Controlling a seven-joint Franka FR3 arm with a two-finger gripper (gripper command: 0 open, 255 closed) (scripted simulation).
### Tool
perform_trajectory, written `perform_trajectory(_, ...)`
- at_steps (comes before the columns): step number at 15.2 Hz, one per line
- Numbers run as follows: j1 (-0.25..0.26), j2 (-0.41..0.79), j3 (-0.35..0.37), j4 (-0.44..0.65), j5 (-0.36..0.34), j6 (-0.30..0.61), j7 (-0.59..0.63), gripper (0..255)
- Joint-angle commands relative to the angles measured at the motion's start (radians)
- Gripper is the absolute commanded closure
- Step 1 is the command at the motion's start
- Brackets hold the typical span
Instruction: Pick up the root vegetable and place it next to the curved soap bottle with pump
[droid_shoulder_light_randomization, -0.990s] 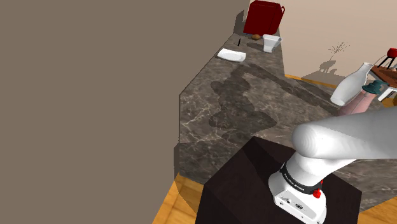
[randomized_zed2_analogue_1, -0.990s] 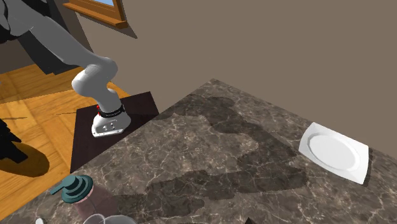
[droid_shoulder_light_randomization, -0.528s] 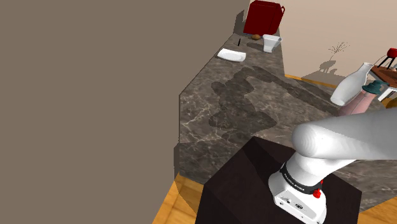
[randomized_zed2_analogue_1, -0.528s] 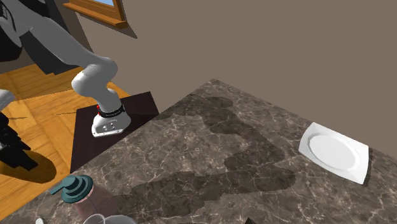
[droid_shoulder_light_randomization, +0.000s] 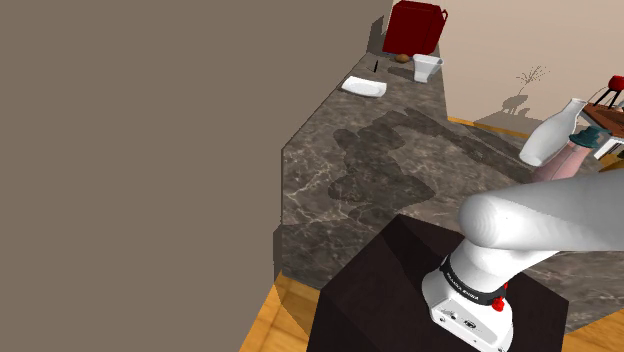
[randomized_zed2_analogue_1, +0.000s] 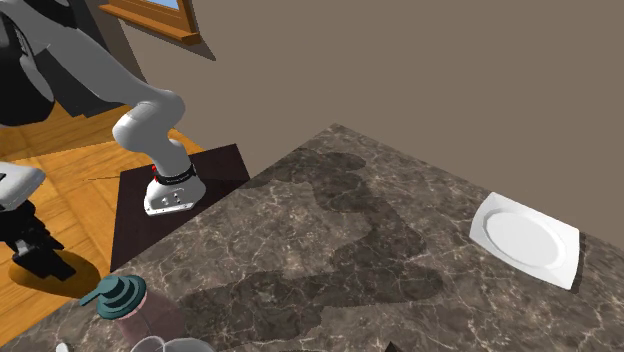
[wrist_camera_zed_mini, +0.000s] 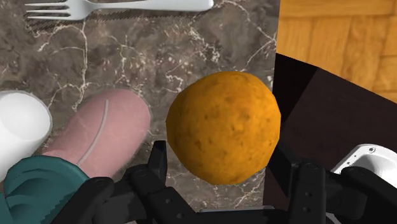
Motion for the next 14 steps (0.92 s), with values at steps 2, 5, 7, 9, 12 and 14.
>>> perform_trajectory(2,0.001,0.000,-0.020,-0.033,-0.012,0.038,0.002,255)
perform_trajectory(5,0.006,0.005,-0.045,-0.063,-0.022,0.077,0.003,255)
perform_trajectory(7,0.011,0.009,-0.062,-0.082,-0.028,0.103,0.004,255)
perform_trajectory(9,0.017,0.014,-0.081,-0.100,-0.035,0.130,0.005,255)
perform_trajectory(12,0.029,0.022,-0.112,-0.126,-0.044,0.170,0.006,255)
perform_trajectory(14,0.038,0.029,-0.135,-0.142,-0.051,0.197,0.006,255)
